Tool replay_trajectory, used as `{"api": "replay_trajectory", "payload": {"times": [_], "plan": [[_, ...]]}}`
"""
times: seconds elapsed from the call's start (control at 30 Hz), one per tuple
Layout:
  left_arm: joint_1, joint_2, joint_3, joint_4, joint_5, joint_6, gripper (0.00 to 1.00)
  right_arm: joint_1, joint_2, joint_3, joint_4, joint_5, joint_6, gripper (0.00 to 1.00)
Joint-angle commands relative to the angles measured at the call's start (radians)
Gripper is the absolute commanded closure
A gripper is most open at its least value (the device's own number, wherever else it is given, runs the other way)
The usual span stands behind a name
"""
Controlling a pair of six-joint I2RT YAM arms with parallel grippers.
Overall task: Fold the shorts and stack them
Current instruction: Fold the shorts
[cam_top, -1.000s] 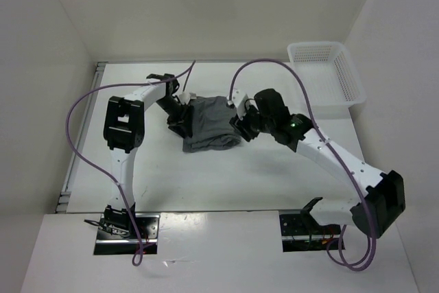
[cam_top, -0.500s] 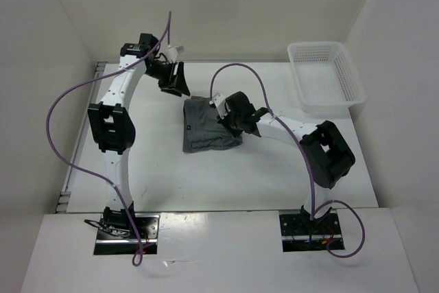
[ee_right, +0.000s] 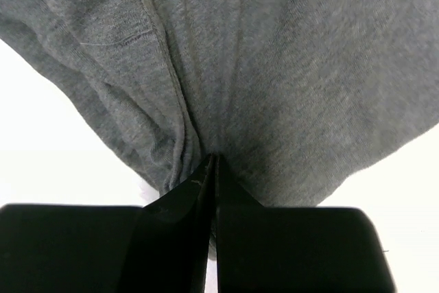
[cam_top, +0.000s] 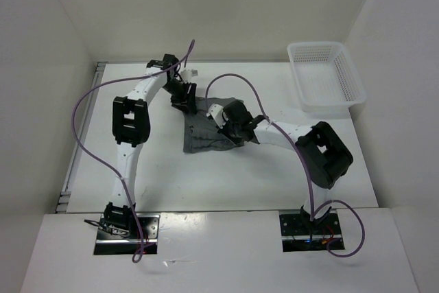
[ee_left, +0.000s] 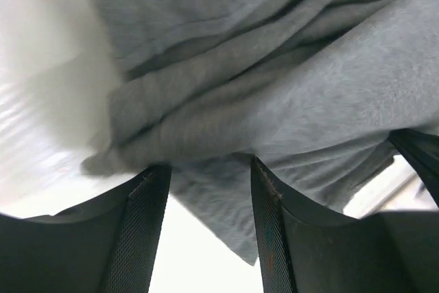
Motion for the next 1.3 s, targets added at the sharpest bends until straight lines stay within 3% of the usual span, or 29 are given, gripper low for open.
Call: {"api": "replay_trajectory", "payload": {"times": [0.0, 0.13, 0.27, 0.5, 0.87, 1.27], "plan": [[0.015, -0.004, 0.011, 0.067, -0.097, 0.011, 0.42, 0.008, 0.036, -0.034, -0.001, 0.038, -0.060, 0.95], [0.015, -0.019, -0.010, 0.076, -0.106, 0.011, 0.42, 0.017, 0.025, -0.045, -0.001, 0.038, -0.082, 0.95], [0.015, -0.160, -0.056, 0.091, -0.016, 0.011, 0.41, 0.026, -0.018, 0.009, -0.030, 0.038, -0.082, 0.95], [-0.032, -0.429, -0.219, 0.091, 0.102, 0.011, 0.40, -0.058, -0.096, 0.205, -0.012, -0.002, 0.140, 0.97], [-0.106, -0.391, -0.507, 0.149, 0.102, 0.011, 0.40, -0.169, 0.178, 0.317, 0.115, 0.032, 0.223, 0.97], [-0.115, -0.397, -0.727, 0.165, -0.082, 0.011, 0.43, -0.178, 0.369, 0.498, 0.003, 0.170, 0.317, 0.98]]}}
